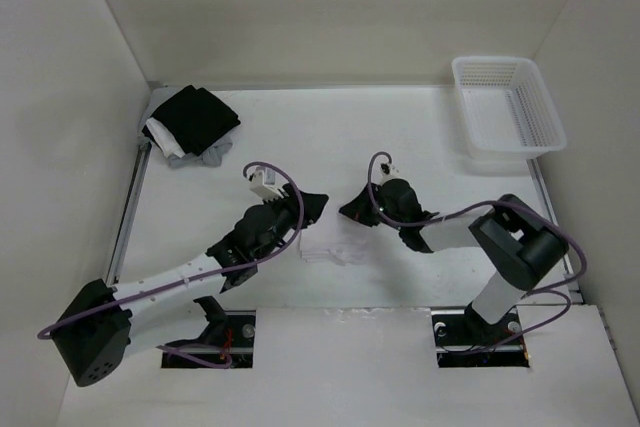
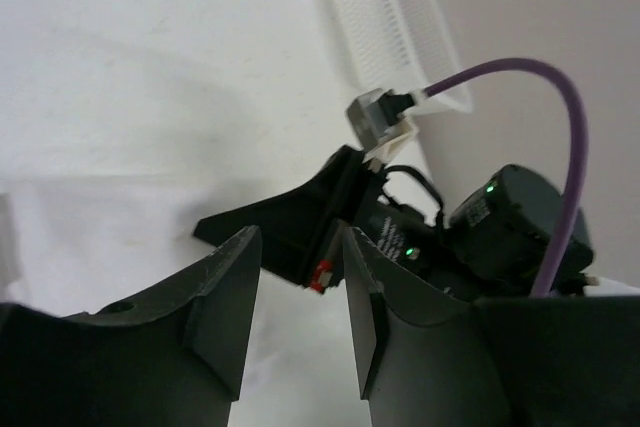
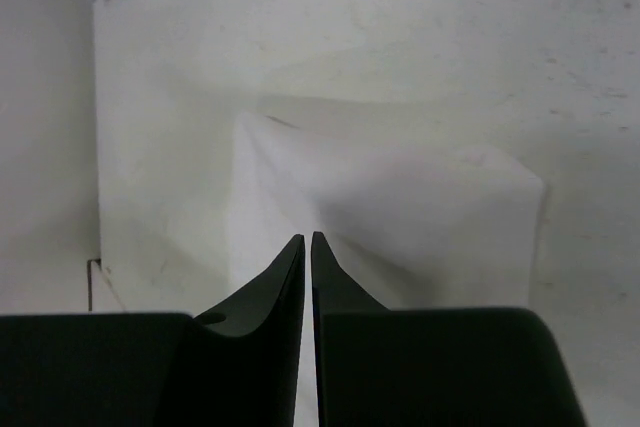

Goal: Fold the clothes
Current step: Fold the tank top

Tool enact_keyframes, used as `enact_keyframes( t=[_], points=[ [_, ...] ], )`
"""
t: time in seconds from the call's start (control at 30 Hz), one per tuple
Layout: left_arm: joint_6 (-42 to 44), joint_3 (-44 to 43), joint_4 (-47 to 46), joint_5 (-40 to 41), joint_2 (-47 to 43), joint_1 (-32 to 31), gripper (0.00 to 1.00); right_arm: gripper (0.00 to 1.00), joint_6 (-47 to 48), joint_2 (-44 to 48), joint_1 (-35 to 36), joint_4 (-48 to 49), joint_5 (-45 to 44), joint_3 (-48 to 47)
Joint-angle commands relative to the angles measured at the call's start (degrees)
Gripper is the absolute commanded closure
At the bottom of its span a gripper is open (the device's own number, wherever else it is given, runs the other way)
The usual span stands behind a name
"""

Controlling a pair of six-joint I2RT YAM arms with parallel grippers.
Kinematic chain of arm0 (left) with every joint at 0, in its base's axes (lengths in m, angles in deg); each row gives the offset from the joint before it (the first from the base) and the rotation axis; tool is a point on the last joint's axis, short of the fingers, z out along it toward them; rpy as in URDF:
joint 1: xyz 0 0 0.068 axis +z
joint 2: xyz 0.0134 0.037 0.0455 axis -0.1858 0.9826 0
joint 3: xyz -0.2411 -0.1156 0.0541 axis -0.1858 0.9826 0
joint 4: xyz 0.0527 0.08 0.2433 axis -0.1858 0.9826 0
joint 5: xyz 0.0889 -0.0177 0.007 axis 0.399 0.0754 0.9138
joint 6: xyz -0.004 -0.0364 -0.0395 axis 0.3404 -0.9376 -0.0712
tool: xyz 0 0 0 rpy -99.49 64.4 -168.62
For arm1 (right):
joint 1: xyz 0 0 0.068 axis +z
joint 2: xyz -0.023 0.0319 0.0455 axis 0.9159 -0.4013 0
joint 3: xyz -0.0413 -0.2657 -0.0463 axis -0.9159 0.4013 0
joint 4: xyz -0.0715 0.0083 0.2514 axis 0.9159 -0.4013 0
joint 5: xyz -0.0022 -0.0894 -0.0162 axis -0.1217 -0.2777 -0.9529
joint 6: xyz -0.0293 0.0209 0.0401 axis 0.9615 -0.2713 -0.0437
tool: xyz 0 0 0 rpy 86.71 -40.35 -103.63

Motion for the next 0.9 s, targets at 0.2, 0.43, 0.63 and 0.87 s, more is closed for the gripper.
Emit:
enact_keyframes(
  t=[0.2,0.43,0.63,0.87],
  points=[
    [0.44,4.48,12.24,-2.69,-7.87,5.04,0.61,0.90,-4.40,-10.11,-5.89,10.06,2.19,-2.86],
    [2.37,3.78,24.54,-2.51,-13.42,11.80,0.59,0.63,-4.58,2.34,-5.63,9.81,4.83,-0.77],
    [4.13,2.55,32.80,-2.25,-14.74,18.57,0.57,0.53,-1.42,23.17,-8.70,-1.42,0.98,4.16],
    [5.36,2.29,36.86,-3.13,-17.28,24.90,0.56,0.47,6.31,47.78,-13.27,-18.39,-15.71,9.78]
  ],
)
